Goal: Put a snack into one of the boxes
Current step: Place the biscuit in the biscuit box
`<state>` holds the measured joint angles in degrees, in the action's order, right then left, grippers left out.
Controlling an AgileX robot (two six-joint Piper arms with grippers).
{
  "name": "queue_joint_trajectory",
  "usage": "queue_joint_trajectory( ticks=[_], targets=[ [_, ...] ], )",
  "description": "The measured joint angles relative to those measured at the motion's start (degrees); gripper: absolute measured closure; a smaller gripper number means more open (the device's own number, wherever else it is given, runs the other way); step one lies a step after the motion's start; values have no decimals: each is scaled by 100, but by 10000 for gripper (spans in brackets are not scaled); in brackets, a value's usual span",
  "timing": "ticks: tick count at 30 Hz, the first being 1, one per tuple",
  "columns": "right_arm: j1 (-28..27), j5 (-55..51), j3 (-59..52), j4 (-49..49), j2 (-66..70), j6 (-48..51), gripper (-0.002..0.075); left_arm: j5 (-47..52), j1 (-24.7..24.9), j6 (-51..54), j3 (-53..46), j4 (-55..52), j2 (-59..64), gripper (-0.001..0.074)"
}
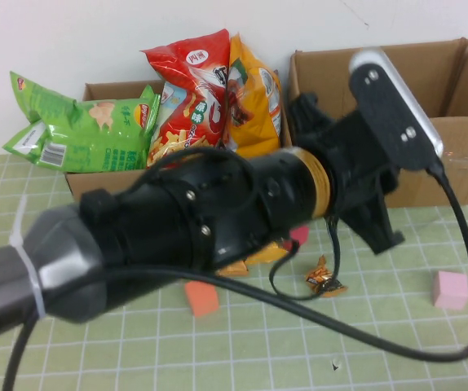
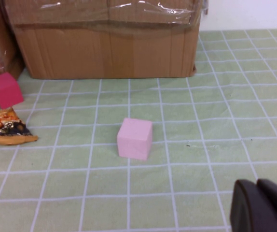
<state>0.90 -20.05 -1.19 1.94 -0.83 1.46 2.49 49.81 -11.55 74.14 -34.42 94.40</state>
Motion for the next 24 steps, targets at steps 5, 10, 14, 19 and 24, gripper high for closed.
queue_joint_trajectory(
  ticks=[5,10,14,19,24],
  targets=[
    [0,0,0,0,0,0,728,-1317,-382,0,12,-45,91,607],
    [0,0,0,0,0,0,728,-2088,-888,35,698,461,755,608],
    [0,0,0,0,0,0,728,-2201,-1091,35,1513,776,1465,608],
    [0,0,0,0,0,0,728,-2257,-1156,35,2873,1437,2558,608],
    [0,0,0,0,0,0,728,-1389,-1257,35,4435,1648,3730,554]
  ],
)
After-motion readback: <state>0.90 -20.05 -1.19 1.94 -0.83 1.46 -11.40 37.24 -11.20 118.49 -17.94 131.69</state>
